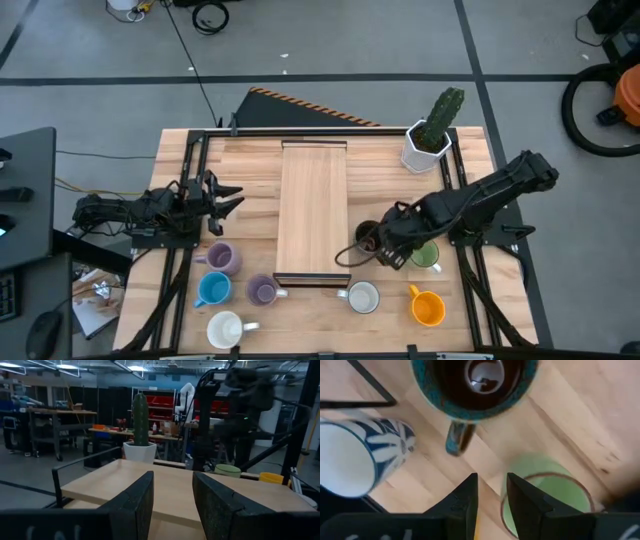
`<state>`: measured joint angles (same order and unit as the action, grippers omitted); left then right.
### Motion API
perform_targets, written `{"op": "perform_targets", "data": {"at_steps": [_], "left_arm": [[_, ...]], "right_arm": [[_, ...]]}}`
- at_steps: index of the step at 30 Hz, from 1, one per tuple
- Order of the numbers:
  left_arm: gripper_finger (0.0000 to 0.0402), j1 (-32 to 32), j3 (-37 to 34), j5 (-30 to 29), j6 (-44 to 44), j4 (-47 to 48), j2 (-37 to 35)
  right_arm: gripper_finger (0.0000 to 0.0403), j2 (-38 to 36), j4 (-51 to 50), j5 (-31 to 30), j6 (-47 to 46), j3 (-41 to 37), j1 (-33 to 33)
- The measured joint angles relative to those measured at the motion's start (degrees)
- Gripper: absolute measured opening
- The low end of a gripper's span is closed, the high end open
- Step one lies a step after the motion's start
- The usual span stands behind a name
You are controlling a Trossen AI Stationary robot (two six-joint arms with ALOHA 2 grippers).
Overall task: Place coffee mugs
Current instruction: Put the dark blue mug on the shelf
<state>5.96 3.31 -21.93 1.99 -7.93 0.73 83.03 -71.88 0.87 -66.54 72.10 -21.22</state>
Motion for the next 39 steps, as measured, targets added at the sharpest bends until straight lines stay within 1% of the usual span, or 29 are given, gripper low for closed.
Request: {"op": "perform_targets", "data": {"at_steps": [3,7,12,15,19,25,32,36,39], "left_arm": [[0.0141,0.0,0.0,-0.1,-0.8,0.0,0.0],[0.0141,0.0,0.0,-0.2,-5.1,-2.8,0.0],[0.0141,0.0,0.0,-0.2,-9.3,-4.5,0.0],[0.0141,0.0,0.0,-0.2,-10.7,-4.6,0.0],[0.0141,0.0,0.0,-0.3,-11.7,-5.0,0.0],[0.0141,0.0,0.0,-0.9,-11.7,-5.1,0.0],[0.0141,0.0,0.0,-0.9,-9.8,-3.0,0.0],[0.0141,0.0,0.0,-2.9,-8.5,-1.8,0.0],[0.0141,0.0,0.0,-4.0,-8.4,-1.4,0.0]], "right_arm": [[0.0111,3.0,-4.4,-3.6,0.9,4.5,-0.7],[0.0124,5.4,-6.0,-4.6,2.0,9.1,-0.8],[0.0169,7.9,-5.3,-4.9,-0.6,12.3,-1.9],[0.0197,8.9,-4.9,-3.8,-3.0,12.4,-2.6],[0.0217,9.9,-4.8,-3.8,-5.5,12.4,-3.1],[0.0212,10.8,-5.5,-3.9,-4.7,12.4,-3.2],[0.0198,10.8,-5.5,-6.2,-3.5,11.9,-4.3],[0.0195,10.8,-5.6,-6.1,-5.3,10.7,-4.6],[0.0195,10.8,-5.0,-4.8,-6.9,10.1,-4.6]]}}
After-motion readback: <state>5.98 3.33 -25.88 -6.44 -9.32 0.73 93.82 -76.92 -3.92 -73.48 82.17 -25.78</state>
